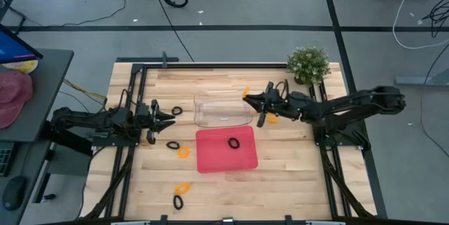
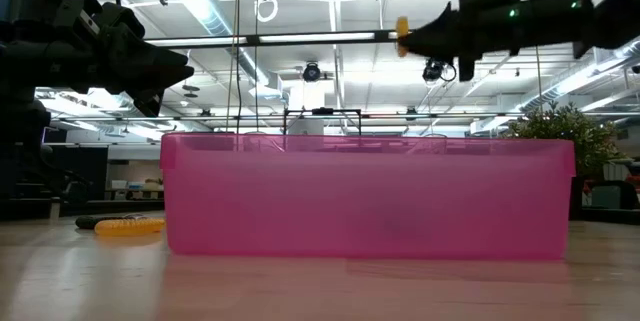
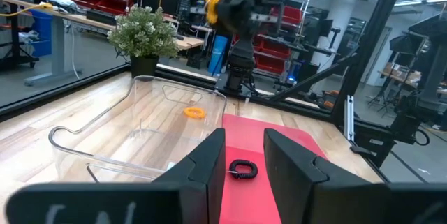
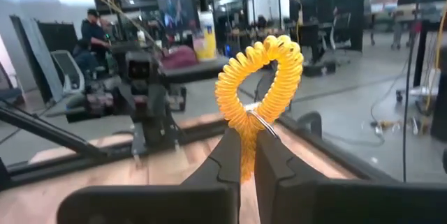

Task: Sort spring keychains
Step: Put the yellow spring keychain into the transparent bin

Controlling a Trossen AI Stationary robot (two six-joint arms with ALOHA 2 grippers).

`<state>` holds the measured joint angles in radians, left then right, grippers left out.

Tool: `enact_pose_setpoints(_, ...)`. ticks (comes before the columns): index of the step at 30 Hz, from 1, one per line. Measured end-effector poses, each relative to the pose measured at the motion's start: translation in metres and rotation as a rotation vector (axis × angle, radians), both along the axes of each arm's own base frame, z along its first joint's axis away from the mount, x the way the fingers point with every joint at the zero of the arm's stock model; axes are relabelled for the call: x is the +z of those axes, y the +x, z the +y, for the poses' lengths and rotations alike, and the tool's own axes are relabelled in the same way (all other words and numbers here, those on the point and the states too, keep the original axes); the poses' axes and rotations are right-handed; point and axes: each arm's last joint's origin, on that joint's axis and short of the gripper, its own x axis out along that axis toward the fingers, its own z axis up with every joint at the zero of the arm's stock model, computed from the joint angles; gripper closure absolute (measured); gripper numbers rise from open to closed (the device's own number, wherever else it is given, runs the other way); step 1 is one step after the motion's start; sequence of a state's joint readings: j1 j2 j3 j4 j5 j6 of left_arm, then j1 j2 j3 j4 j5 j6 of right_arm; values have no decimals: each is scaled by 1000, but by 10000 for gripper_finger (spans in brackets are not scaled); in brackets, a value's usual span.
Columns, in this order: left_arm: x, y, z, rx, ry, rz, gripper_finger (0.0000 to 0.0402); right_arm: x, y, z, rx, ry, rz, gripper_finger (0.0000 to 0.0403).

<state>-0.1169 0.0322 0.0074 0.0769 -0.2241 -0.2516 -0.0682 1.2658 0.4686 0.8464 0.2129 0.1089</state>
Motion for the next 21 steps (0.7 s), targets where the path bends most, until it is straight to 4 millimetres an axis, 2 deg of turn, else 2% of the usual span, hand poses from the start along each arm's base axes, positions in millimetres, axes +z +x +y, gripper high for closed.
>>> enact_pose_setpoints(5,0,0,0,0,0,0,298,-9,7,-8,1,34,33,394)
enact_pose_setpoints(11,0,0,0,0,0,0,298,-9,15,-9,24,39,48,394)
enact_pose_setpoints(21,0,0,0,0,0,0,298,-8,16,-8,52,33,58,382)
